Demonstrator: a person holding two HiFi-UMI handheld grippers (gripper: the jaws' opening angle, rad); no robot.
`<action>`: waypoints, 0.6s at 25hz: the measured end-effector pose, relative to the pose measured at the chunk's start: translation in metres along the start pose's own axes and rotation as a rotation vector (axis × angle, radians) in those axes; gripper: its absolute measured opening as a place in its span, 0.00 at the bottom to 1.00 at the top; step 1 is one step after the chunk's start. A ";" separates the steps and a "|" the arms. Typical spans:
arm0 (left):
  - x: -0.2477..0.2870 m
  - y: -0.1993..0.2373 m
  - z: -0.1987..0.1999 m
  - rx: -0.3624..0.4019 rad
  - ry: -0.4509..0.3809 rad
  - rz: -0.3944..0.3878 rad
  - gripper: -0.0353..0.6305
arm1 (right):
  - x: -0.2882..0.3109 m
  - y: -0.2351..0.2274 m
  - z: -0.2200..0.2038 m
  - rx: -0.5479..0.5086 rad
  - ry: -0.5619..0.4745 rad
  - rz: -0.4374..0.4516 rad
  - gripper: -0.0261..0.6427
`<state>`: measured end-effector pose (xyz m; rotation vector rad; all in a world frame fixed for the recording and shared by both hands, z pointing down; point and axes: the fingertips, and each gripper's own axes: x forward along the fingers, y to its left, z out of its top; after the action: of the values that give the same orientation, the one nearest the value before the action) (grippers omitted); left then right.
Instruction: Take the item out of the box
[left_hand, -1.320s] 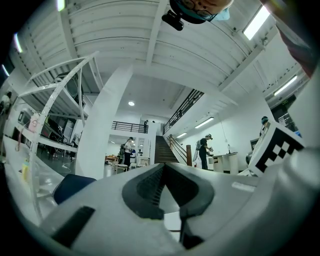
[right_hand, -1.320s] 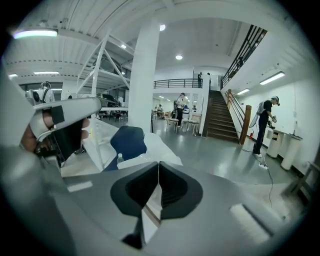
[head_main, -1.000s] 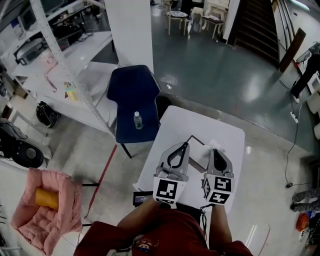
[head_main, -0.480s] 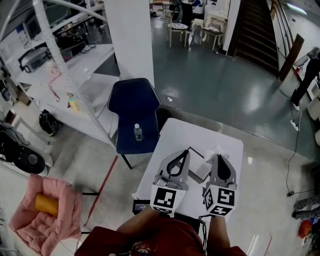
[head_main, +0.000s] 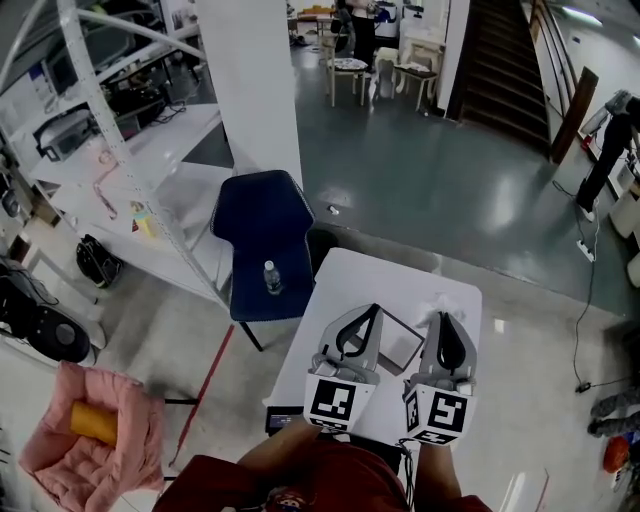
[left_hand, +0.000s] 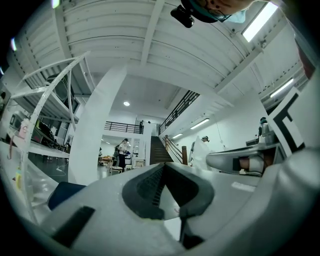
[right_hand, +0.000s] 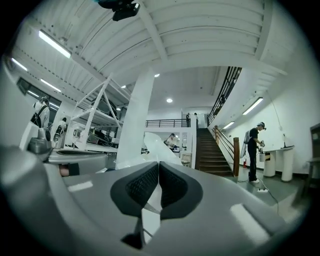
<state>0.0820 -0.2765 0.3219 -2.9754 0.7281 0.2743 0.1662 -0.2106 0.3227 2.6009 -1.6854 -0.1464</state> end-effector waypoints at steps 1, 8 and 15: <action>0.000 -0.001 -0.001 0.000 0.005 -0.001 0.06 | -0.002 0.001 0.003 -0.010 -0.015 -0.006 0.05; -0.002 -0.002 0.010 0.023 -0.038 0.015 0.06 | -0.012 0.003 0.030 -0.060 -0.146 -0.031 0.05; -0.006 -0.001 0.014 0.062 -0.060 0.016 0.06 | -0.014 0.003 0.032 -0.059 -0.170 -0.035 0.05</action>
<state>0.0755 -0.2715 0.3088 -2.8909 0.7401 0.3336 0.1540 -0.1983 0.2919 2.6426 -1.6563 -0.4231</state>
